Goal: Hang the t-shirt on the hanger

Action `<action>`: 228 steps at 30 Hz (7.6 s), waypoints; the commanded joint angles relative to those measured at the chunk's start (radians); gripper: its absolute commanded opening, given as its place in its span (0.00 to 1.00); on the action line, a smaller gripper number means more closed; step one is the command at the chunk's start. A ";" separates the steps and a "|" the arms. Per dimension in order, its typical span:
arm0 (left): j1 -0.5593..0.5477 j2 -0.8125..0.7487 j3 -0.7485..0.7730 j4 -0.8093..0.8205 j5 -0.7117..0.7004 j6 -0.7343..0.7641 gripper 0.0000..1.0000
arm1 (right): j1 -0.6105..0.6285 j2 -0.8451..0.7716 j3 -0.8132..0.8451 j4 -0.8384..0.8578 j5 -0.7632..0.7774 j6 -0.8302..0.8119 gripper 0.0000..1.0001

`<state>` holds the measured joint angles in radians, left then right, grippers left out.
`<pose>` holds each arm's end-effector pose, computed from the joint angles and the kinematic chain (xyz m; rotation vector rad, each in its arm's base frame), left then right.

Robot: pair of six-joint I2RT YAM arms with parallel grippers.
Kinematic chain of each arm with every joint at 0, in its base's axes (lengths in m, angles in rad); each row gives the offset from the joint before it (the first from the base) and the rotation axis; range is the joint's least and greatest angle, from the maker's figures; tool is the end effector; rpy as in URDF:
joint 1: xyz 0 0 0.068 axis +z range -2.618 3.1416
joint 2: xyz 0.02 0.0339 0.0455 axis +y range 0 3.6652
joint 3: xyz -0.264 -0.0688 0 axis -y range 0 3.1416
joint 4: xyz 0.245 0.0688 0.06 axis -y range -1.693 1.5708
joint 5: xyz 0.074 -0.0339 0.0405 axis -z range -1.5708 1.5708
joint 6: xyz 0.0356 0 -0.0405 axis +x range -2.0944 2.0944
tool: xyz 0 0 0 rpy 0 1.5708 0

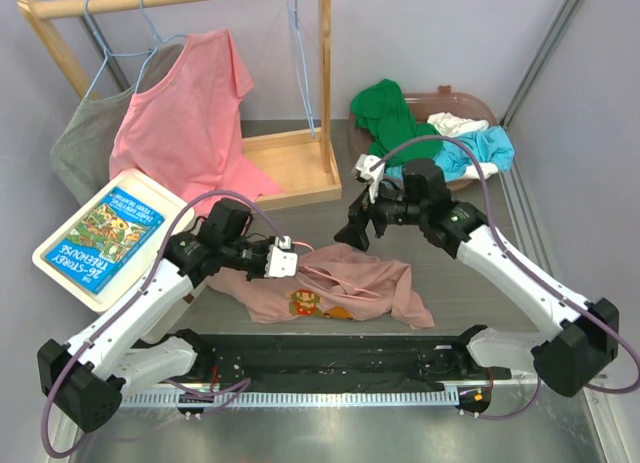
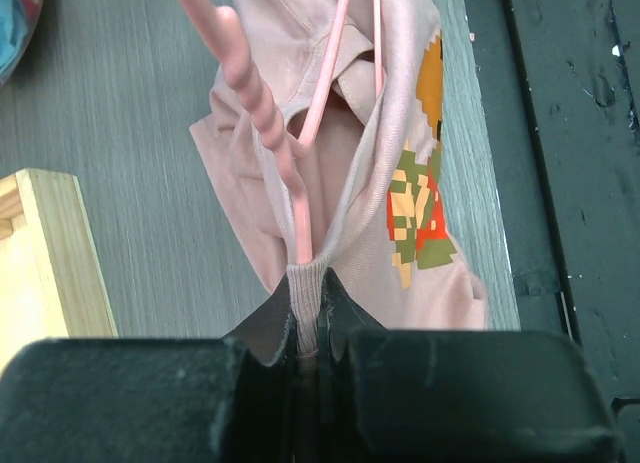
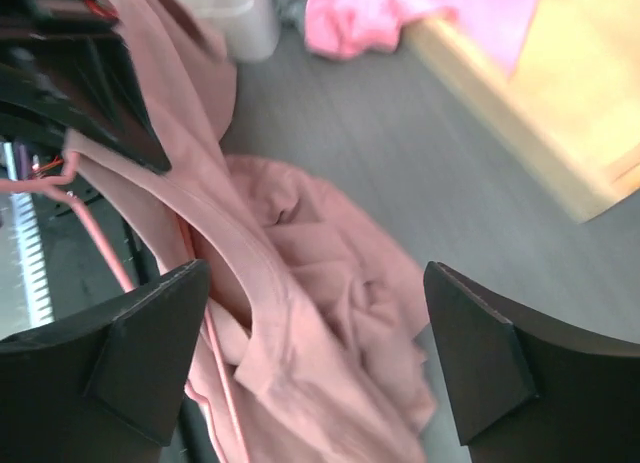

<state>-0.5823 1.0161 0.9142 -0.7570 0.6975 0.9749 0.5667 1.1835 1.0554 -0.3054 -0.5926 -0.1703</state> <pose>0.1519 -0.1274 0.2960 1.7931 1.3854 -0.6380 0.2128 0.1590 0.3427 -1.0773 1.7138 0.8447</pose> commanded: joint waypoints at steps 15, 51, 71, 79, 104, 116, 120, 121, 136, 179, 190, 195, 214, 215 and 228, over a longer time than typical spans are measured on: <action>-0.013 -0.030 0.049 -0.021 0.010 -0.019 0.00 | 0.226 0.162 -0.136 -0.066 0.333 0.160 0.96; 0.078 -0.126 0.017 -0.011 0.145 -0.019 0.00 | 0.022 0.160 -0.054 -0.118 -0.139 0.215 0.85; 0.010 -0.125 0.084 0.156 0.148 -0.258 0.00 | 0.214 0.139 -0.170 -0.020 0.277 0.279 0.81; 0.012 -0.148 0.065 0.136 0.105 -0.274 0.00 | 0.159 0.090 -0.215 -0.086 0.333 0.226 0.34; 0.107 -0.123 -0.054 0.104 -0.353 -0.019 0.00 | -0.172 -0.016 -0.081 -0.428 0.028 -0.124 0.01; -0.070 0.078 0.245 0.088 -0.323 -0.222 0.00 | -0.157 0.059 0.218 -0.610 -0.158 -0.145 0.62; -0.054 0.018 0.221 0.070 -0.339 -0.211 0.00 | -0.209 0.036 0.282 -0.721 -0.079 -0.273 0.88; -0.050 0.003 0.201 0.085 -0.337 -0.223 0.00 | -0.218 0.027 0.285 -0.757 -0.061 -0.294 0.88; -0.027 -0.079 0.186 0.090 -0.270 -0.334 0.00 | -0.274 -0.101 0.167 -0.839 -0.050 -0.482 0.30; -0.159 0.107 0.328 0.122 -0.220 -0.384 0.04 | 0.065 0.061 0.374 -0.598 -0.061 -0.449 0.01; 0.108 -0.063 0.242 -0.117 -0.139 -0.285 0.42 | -0.067 -0.074 0.379 -0.669 -0.084 -0.466 0.01; 0.124 -0.071 0.316 -0.116 -0.118 -0.324 0.59 | -0.067 -0.081 0.396 -0.670 -0.098 -0.411 0.01; -0.139 0.124 0.434 0.140 -0.265 -0.340 0.68 | 0.030 -0.048 0.471 -0.604 -0.018 0.011 0.01; -0.149 0.124 0.427 0.153 -0.277 -0.332 0.59 | 0.035 -0.050 0.466 -0.595 -0.016 0.021 0.01; -0.169 0.012 0.301 0.157 -0.153 -0.142 0.00 | 0.039 -0.084 0.295 -0.526 -0.349 0.216 0.77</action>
<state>-0.7467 1.0645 1.1965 -0.6270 0.4614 0.7486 0.6022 1.1164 1.3815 -0.8837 -0.7902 -0.0196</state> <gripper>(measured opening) 0.017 0.828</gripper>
